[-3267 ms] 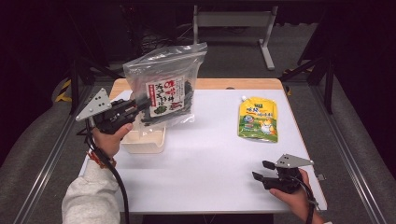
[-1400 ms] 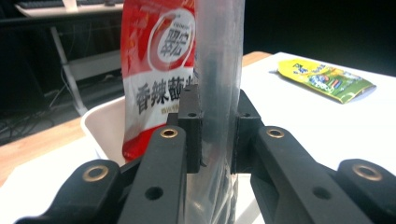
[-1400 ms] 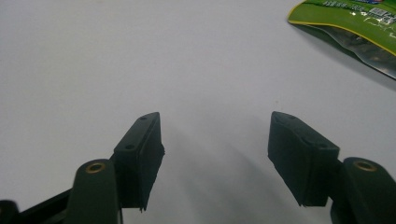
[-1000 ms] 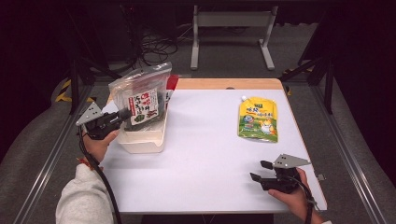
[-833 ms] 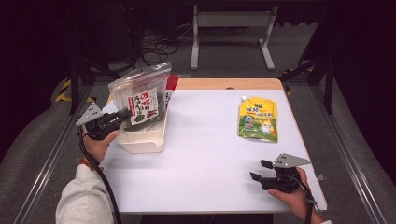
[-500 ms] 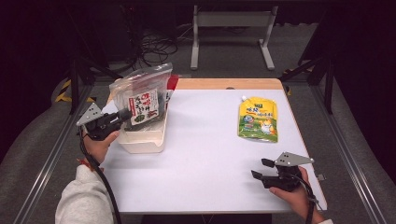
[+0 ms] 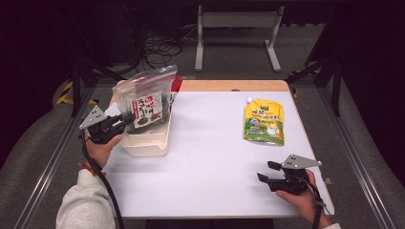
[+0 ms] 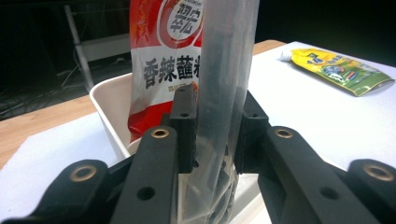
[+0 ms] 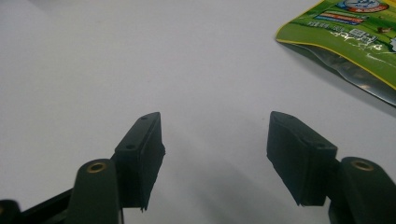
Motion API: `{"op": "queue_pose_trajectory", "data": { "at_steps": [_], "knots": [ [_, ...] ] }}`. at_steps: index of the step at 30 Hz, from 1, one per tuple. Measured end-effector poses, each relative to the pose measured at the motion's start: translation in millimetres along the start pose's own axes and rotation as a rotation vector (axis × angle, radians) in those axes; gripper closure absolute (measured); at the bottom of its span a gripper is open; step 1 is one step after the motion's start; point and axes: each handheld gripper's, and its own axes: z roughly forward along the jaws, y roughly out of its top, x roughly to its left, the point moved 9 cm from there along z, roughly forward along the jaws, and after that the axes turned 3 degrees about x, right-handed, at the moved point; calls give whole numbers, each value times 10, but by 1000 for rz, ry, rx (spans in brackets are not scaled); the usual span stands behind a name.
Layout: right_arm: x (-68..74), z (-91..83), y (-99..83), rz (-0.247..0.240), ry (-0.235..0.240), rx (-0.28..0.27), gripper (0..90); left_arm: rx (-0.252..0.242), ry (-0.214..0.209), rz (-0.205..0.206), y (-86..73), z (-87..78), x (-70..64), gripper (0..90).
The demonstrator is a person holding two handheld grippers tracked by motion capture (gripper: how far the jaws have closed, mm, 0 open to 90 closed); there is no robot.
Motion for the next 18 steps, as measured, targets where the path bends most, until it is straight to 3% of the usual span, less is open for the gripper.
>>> {"op": "queue_pose_trajectory", "data": {
  "at_steps": [1, 7, 11, 14, 16, 17, 18],
  "knots": [
    [-4, -13, 3, 0, -6, -1, 368, 2, 11, -20, 7, -5, 1, 679],
    [-80, -59, 31, 23, -30, -20, 424, -17, 5, -6, 78, -79, -60, 616],
    [-171, -102, 66, 42, -63, -40, 473, -32, 34, -13, 129, -163, -86, 552],
    [-365, -191, 168, 97, -116, -102, 532, -49, 57, -8, 165, -280, -126, 503],
    [-500, -210, 225, 117, -146, -122, 568, -50, 67, -6, 165, -353, -160, 467],
    [-500, -210, 225, 117, -146, -122, 568, -50, 67, -6, 165, -353, -160, 454],
    [-624, -204, 268, 130, -169, -131, 595, -49, 71, 1, 158, -375, -173, 450]
  ]
}}
